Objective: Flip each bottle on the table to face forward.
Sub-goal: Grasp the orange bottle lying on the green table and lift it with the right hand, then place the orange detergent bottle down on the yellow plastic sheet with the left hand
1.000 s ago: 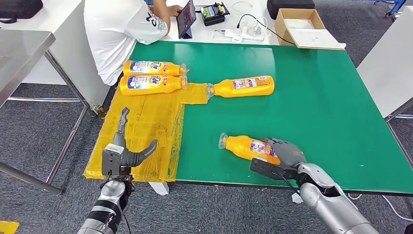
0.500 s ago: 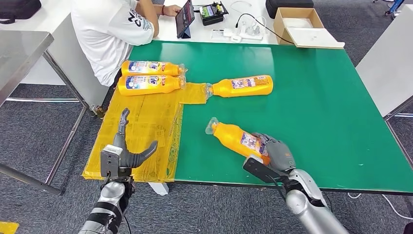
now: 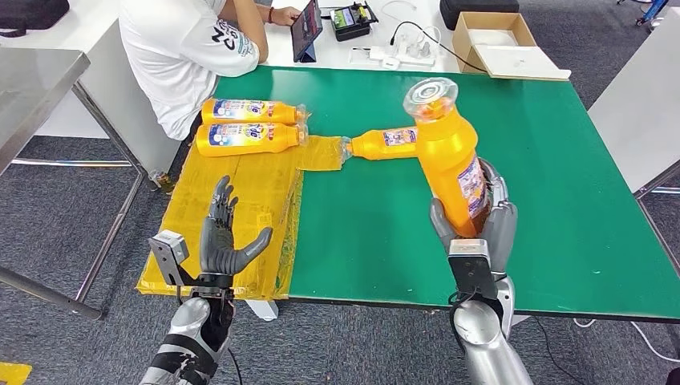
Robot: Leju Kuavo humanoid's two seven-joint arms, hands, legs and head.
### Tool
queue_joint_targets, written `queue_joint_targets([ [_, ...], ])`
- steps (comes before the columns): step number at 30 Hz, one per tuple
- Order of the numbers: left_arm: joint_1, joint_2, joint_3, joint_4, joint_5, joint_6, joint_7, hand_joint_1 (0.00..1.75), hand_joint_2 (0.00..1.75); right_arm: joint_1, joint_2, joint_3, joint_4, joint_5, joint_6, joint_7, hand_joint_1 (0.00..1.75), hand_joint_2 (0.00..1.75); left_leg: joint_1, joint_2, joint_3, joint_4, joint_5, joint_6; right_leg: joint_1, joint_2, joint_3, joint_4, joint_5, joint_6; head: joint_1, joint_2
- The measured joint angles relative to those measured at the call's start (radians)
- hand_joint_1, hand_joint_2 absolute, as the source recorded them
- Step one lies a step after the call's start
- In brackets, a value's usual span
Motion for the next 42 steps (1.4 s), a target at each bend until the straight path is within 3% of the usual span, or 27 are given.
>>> queue_joint_targets([
  [7,0.009,0.009,-0.067,-0.042,0.144,-0.127,0.060,0.00,1.75,0.016,0.035,-0.038,0.032,-0.042,0.062,-0.062,1.75,1.75,0.000,0.000,0.000,0.000,0.000,0.000,0.000,0.000,0.000,0.000,0.000,0.000,0.000,0.000],
  [15,0.012,0.032,-0.132,-0.048,0.233,-0.233,0.093,0.00,1.75,0.012,0.076,-0.028,0.177,-0.043,0.159,-0.115,1.75,1.75,0.001,0.000,0.000,0.000,0.000,0.000,0.000,0.000,0.000,0.000,0.000,0.000,0.000,0.000],
  [25,-0.026,0.058,-0.201,0.012,0.263,-0.291,0.101,0.00,1.75,-0.066,0.182,0.113,0.469,-0.005,0.210,-0.147,1.75,1.75,0.001,0.000,0.000,0.000,0.000,0.000,0.001,0.000,-0.001,0.000,0.000,0.000,0.000,0.000],
  [42,-0.065,0.074,-0.242,0.087,0.295,-0.305,0.117,0.00,1.75,-0.143,0.285,0.291,0.693,0.035,0.188,-0.148,1.75,1.75,0.001,0.001,-0.001,0.000,0.000,0.000,0.001,0.000,-0.002,0.000,0.000,0.000,0.000,0.000],
])
